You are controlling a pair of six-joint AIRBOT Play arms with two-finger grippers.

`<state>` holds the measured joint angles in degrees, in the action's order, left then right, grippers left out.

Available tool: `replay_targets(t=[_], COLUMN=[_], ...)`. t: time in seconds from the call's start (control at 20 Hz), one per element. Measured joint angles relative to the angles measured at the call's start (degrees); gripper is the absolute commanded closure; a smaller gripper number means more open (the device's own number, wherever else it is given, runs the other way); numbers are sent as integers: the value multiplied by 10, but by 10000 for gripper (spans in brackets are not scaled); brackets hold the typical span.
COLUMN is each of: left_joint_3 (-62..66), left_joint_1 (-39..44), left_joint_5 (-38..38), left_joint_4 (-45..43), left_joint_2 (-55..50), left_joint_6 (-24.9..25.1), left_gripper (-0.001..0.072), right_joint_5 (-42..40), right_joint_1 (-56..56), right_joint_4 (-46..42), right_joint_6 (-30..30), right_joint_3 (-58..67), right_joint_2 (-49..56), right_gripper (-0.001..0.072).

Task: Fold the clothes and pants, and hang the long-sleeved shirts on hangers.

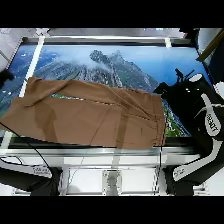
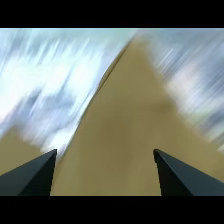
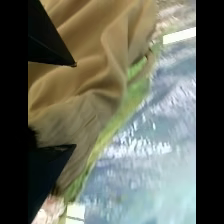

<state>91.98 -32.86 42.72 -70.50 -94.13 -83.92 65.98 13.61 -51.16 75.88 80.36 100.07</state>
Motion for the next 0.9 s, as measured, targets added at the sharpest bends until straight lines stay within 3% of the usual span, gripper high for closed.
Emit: replay_targets(t=[0.1, 0.4, 0.7, 0.9], left_joint_3=[66, 239, 271, 275], left_joint_1=[2, -12, -16, -14], left_joint_5=[13, 146, 134, 123], left_joint_4=[21, 90, 118, 107], left_joint_2=[-39, -215, -285, -299], left_joint_6=[3, -16, 6, 15], left_gripper=[56, 57, 59, 101], right_joint_5=[-7, -15, -12, -12], right_joint_1=[-13, -29, -40, -53], right_joint_4=[0, 2, 15, 20], right_joint_6=[1, 29, 54, 68], right_joint_3=[0, 0, 0, 0], right_joint_2=[0, 0, 0, 0], right_gripper=[182, 182, 182, 182])
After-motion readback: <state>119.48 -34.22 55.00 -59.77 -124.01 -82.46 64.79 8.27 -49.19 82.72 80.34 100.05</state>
